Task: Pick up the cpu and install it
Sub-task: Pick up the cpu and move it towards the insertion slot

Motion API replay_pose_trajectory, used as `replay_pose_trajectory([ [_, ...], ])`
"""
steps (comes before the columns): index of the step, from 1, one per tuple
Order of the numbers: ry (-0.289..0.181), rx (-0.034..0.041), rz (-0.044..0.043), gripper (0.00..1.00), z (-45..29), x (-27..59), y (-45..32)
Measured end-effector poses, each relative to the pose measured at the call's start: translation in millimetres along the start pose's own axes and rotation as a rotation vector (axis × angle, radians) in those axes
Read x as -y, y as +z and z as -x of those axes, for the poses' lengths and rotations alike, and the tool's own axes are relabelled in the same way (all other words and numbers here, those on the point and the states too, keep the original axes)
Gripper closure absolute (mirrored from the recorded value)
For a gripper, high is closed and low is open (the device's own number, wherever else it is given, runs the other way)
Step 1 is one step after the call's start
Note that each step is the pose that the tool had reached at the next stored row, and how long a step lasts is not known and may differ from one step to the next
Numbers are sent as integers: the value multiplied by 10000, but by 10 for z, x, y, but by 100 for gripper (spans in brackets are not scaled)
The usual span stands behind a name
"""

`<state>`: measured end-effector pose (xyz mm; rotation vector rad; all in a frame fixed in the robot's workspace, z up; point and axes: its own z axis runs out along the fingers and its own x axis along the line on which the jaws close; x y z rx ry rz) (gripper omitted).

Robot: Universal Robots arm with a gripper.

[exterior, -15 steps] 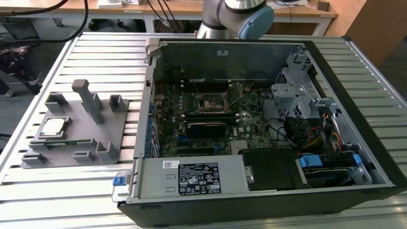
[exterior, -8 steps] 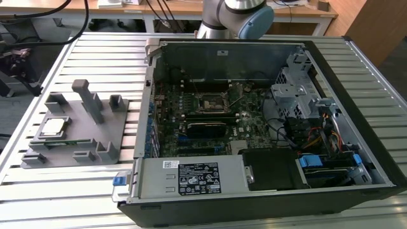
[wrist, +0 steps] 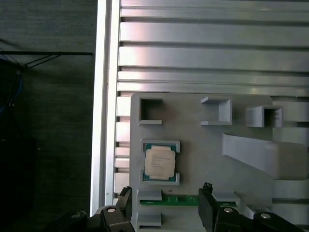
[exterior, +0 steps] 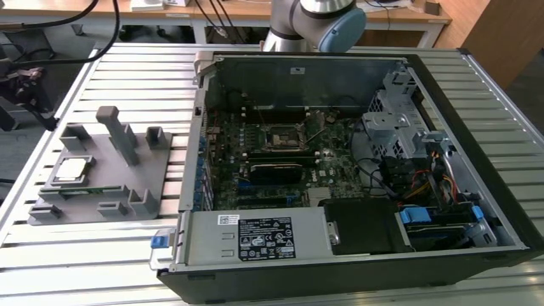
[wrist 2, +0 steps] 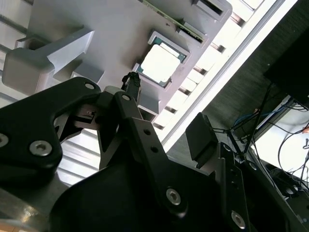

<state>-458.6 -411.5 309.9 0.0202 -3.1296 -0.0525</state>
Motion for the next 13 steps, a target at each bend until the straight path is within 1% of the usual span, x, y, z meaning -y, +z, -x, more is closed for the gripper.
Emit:
replay_pose_trajectory([
  [13, -37, -1, -3, 35, 1, 2, 70],
])
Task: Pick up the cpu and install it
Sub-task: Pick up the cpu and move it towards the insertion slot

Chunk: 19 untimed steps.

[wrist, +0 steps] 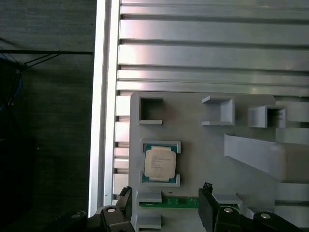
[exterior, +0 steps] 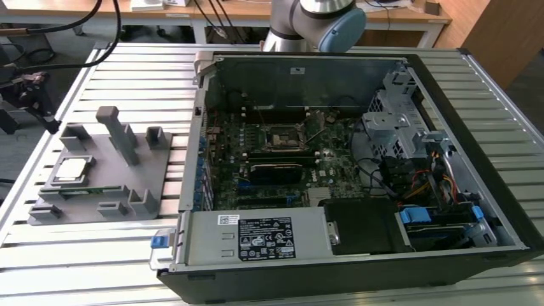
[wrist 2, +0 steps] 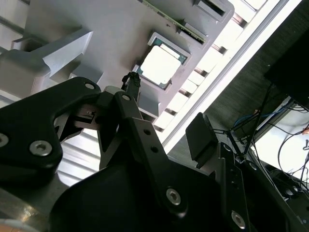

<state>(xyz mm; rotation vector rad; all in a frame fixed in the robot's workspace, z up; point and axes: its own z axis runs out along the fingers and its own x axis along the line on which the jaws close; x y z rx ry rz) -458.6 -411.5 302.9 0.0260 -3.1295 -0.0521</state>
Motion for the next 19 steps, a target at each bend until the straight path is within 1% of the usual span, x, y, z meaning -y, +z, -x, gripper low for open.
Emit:
replay_pose_trajectory([
  [5, -5, 0, -1, 35, 0, 1, 36],
  [12, -5, 0, -2, 35, 2, 4, 133],
  [19, -5, 0, -2, 35, 2, 7, 214],
])
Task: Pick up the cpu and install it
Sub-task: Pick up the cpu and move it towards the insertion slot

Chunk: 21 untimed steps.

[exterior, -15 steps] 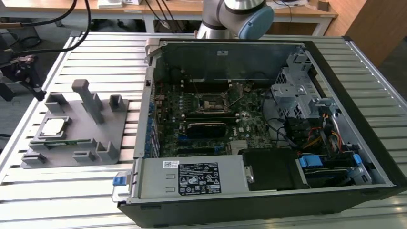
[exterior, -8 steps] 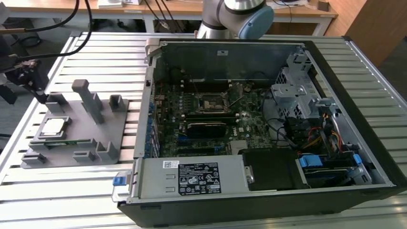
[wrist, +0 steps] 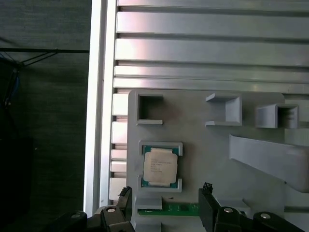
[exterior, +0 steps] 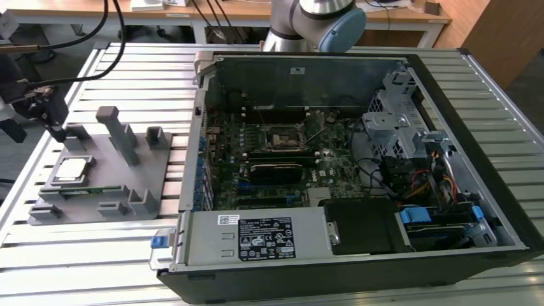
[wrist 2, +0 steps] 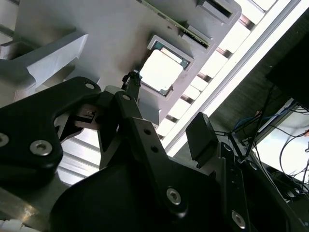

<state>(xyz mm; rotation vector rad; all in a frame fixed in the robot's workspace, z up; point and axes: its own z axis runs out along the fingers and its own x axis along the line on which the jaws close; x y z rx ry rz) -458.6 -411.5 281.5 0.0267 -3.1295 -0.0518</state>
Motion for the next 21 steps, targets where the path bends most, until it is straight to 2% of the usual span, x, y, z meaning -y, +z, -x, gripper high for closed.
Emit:
replay_pose_trajectory([
  [21, -7, 3, -1, 35, 0, 13, 210],
])
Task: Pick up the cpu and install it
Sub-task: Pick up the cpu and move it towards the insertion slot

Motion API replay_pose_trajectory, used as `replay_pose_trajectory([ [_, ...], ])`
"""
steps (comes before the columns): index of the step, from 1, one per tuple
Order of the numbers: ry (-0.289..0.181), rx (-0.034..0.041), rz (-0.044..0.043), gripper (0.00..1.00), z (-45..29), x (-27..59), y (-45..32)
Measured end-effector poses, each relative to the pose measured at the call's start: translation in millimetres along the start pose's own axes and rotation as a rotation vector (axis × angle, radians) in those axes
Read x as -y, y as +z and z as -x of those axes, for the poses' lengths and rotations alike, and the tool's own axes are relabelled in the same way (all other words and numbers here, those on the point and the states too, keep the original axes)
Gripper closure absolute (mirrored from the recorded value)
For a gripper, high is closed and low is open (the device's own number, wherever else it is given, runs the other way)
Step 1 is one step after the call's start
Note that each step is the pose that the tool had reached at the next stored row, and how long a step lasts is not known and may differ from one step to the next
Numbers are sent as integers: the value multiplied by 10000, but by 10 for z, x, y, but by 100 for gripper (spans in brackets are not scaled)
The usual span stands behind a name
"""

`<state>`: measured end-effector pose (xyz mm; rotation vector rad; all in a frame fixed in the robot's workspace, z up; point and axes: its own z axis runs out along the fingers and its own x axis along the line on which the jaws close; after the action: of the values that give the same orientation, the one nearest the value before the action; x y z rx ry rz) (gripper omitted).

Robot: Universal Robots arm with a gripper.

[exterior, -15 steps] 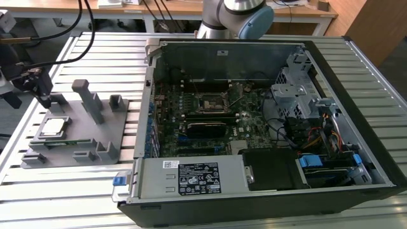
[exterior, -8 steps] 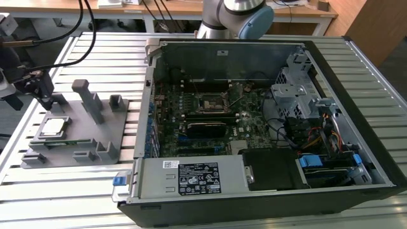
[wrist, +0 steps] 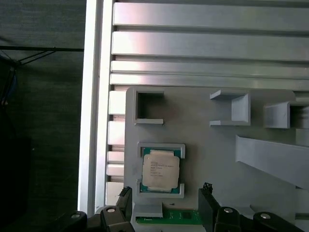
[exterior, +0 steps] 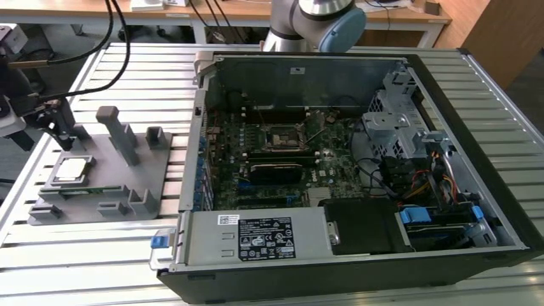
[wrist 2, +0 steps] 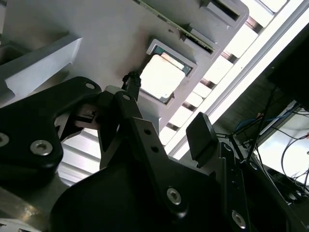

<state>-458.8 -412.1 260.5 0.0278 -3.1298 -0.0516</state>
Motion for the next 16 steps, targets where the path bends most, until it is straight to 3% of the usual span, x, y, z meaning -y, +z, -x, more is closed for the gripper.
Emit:
replay_pose_trajectory([
  [16, -21, -1, -1, 35, 2, 5, 148],
])
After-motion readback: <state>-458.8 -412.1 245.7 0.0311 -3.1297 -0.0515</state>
